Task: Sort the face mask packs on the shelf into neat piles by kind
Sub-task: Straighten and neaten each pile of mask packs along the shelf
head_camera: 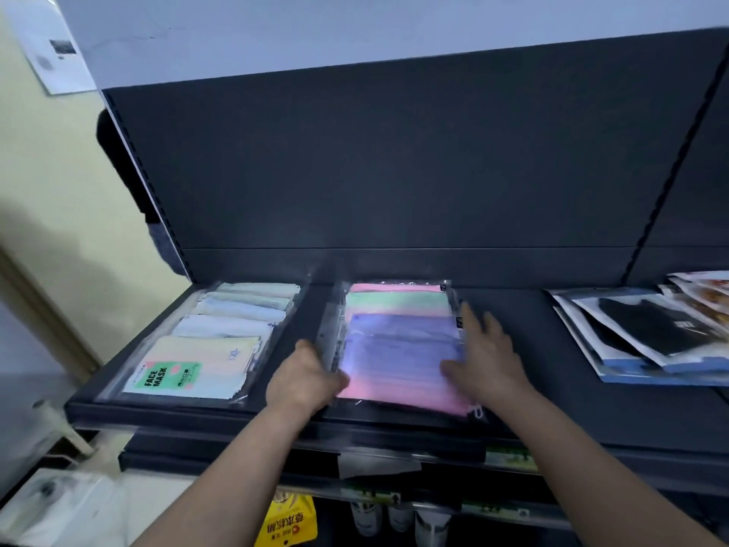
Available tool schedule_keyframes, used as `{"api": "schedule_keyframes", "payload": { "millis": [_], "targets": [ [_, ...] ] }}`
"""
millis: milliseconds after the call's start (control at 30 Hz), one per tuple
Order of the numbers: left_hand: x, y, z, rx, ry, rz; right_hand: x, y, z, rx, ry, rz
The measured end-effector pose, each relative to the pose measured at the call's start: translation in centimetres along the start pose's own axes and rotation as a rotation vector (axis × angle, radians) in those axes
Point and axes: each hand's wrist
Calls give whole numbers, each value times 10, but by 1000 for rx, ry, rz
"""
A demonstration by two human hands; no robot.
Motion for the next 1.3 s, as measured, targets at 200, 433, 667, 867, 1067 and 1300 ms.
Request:
{"api": "schedule_keyframes", "payload": {
  "millis": [200,433,667,867,1067,1300],
  "targets": [
    [6,-9,9,-197,-317,-18,-20,10,-11,291,218,-187],
    [13,-31,28,-354,-379,-19,-12,0,-20,257,107,-48],
    [-16,-71,81,-633,-222,-56,-21,-4,-14,311,149,35],
    [-65,-107,139,-721,-475,-182,-15,-12,13,405,201,-135],
    [-81,-126,160,-671,-569,-173,-25,-22,25,513,199,-107],
    [-21,-122,173,-716,-113,229,-21,-35,10,486,295,-229]
  ]
}}
Point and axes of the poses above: each hand's wrist, its own y-axis away from the middle knuckle, its own x-axis out of the back of the hand, z = x × y, and after that the axes turned 2 degrees about z, right-handed
